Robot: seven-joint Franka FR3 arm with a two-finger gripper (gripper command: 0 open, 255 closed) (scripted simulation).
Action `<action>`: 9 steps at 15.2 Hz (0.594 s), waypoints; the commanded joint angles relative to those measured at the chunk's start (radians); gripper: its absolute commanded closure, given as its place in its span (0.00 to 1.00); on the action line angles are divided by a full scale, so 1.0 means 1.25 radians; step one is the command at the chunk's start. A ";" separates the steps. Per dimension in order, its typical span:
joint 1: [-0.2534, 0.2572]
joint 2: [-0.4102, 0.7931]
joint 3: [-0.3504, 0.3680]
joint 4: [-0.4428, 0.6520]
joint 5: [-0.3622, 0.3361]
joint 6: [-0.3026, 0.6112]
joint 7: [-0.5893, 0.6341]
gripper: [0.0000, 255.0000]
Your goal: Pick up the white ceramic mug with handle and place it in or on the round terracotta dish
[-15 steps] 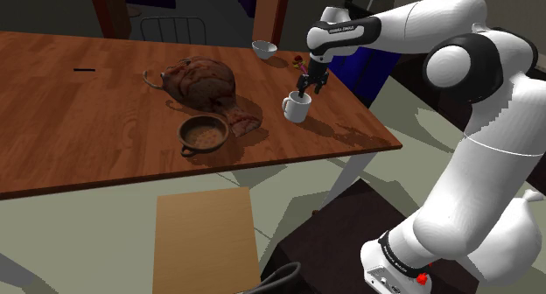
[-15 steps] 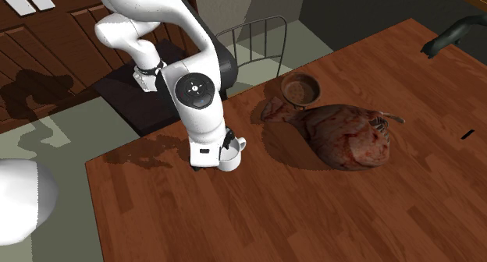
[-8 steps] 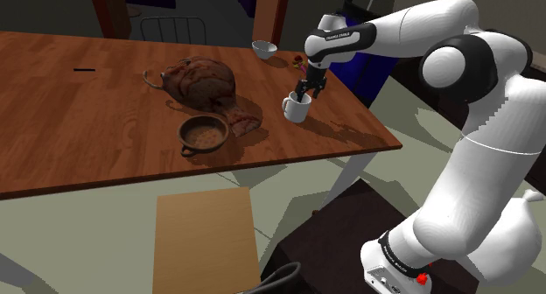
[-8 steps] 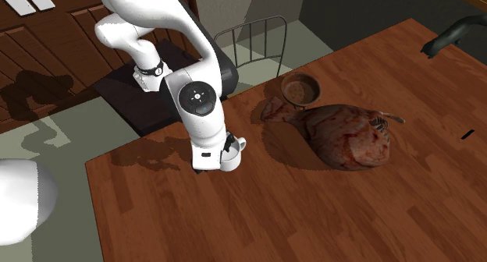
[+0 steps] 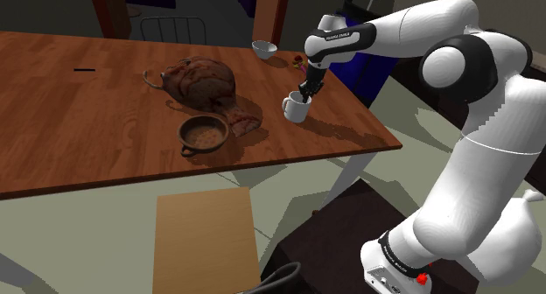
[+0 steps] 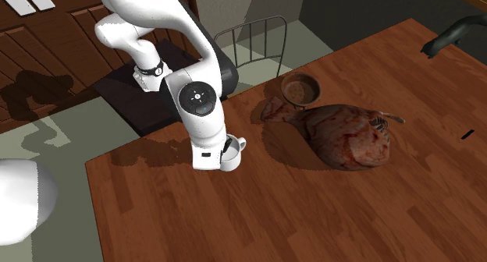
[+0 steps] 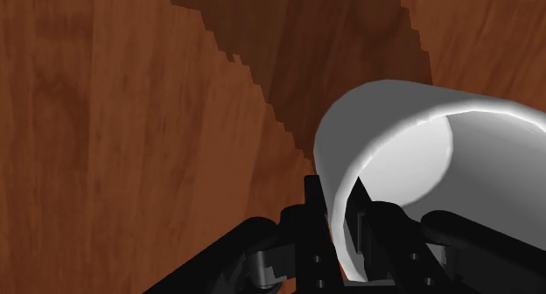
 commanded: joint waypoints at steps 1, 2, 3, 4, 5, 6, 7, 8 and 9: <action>0.000 0.000 0.000 0.000 0.000 0.000 0.000 1.00; 0.000 0.000 0.000 0.000 0.000 0.000 0.000 1.00; 0.000 0.000 0.000 0.000 0.000 0.000 0.000 1.00; 0.000 0.000 0.000 0.000 0.000 0.000 0.000 1.00; 0.000 0.000 0.000 0.000 0.000 0.000 0.000 1.00; 0.000 0.000 0.000 0.000 0.000 0.000 0.000 1.00; 0.000 -0.004 0.000 0.005 -0.001 -0.009 0.001 1.00; 0.000 -0.008 -0.001 0.010 -0.002 -0.018 0.001 1.00; 0.001 -0.012 -0.001 0.015 -0.003 -0.027 0.002 1.00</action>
